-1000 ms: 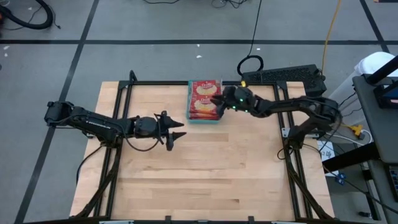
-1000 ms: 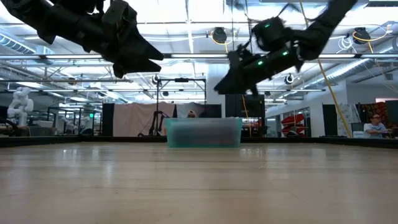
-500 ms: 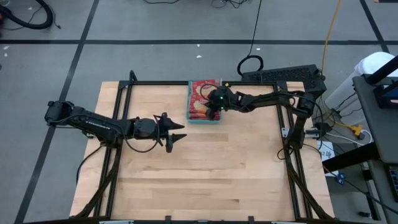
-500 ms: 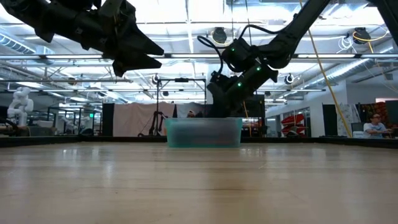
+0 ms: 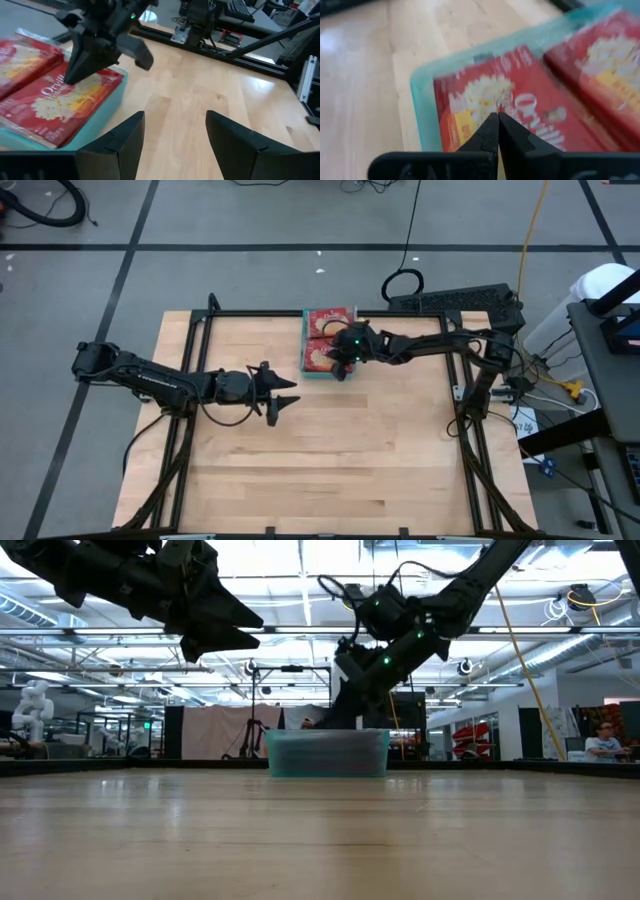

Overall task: Sort popcorn bags into baskets
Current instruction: Put the red popcorn bag into the blue bin, then return to Home Position

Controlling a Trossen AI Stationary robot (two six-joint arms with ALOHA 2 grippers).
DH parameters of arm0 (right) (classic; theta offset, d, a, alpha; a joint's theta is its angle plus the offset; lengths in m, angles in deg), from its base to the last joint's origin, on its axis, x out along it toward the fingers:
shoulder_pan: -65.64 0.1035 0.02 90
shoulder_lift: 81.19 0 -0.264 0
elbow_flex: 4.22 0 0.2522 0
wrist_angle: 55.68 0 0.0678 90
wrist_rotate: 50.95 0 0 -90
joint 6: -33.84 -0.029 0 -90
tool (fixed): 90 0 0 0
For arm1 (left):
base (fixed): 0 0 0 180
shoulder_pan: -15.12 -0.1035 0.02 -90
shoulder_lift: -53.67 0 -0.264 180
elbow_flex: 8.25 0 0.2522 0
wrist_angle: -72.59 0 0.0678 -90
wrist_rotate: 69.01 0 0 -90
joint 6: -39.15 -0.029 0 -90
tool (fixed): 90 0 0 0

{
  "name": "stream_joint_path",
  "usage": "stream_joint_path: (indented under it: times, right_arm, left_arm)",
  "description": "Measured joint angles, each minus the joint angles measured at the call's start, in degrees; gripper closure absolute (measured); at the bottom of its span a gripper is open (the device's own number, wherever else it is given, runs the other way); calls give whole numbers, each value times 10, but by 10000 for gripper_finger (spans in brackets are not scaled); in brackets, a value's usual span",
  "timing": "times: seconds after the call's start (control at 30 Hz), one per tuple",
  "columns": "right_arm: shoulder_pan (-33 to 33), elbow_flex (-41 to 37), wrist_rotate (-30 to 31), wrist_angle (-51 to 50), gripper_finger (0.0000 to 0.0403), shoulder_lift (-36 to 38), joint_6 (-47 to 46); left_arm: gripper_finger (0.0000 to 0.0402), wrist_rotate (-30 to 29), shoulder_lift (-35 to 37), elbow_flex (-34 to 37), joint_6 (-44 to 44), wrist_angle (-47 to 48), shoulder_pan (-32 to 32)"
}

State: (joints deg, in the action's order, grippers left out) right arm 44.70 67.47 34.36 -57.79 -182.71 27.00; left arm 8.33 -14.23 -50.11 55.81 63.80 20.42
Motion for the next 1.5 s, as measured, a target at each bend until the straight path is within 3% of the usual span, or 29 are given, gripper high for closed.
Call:
stream_joint_path:
  times: [0.27, 0.37, 0.53, 0.63, 0.7, 0.83, 1.0, 1.33, 1.5]
  right_arm:
    - [18, -25, -31, 12, 403, 110, 56]
    - [37, -62, -31, 18, 403, 173, 78]
    - [80, -169, -22, 87, 403, 265, 99]
    - [111, -247, 29, 186, 403, 305, 97]
    - [128, -294, 60, 229, 403, 327, 106]
    - [150, -364, 105, 263, 403, 366, 107]
    - [160, -427, 108, 262, 403, 419, 106]
    - [175, -519, 107, 244, 403, 522, 85]
    - [194, -536, 107, 221, 403, 571, 75]
  left_arm:
    - [188, -74, 2, 0, -95, -19, -1]
    - [201, -71, 19, 0, -102, -8, -2]
    - [291, -69, 52, -1, -106, 32, -2]
    - [363, -69, 55, -1, -108, 67, -2]
    - [391, -69, 55, 6, -108, 73, -2]
    - [390, -75, 56, 50, -118, 20, 3]
    - [397, -101, 59, 133, -118, -101, 7]
    - [375, -128, 61, 184, -105, -115, 6]
    - [395, -121, 61, 184, -95, -116, 19]
